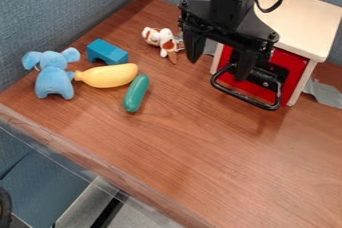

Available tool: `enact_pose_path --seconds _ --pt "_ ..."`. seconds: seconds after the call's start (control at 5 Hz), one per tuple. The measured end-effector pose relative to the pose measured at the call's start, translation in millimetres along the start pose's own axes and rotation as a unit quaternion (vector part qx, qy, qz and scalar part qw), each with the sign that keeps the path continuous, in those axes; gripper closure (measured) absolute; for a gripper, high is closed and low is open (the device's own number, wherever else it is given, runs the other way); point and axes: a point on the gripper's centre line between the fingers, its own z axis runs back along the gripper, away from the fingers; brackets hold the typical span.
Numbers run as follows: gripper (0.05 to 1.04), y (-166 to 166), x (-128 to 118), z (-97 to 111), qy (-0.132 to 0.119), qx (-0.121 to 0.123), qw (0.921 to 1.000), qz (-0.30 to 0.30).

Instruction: Abriu a gaveta

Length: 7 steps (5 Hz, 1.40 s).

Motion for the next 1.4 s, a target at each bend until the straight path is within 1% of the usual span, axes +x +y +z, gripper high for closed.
enact_pose_path --seconds 0.2,0.4,0.6,0.8,1.0,1.2,1.4 --pt "0.082 0.5 -3.1 -8.4 0.012 0.006 0.9999 0.006" --pt "0.082 -20.9 -2.1 -13.3 -0.015 0.026 0.9974 0.066" --pt "0.082 -39.8 3.1 -17.6 -0.048 0.064 0.9838 0.16" --pt "0.083 -48.3 13.9 -16.7 -0.051 0.08 0.9544 0.283" --pt "0.082 -50.2 28.2 -15.4 -0.017 0.04 0.9103 0.412" --pt "0.082 -28.2 40.0 -21.2 0.005 0.003 0.8718 0.49" --pt "0.083 -17.7 35.1 -31.9 0.014 0.009 0.8638 0.504"
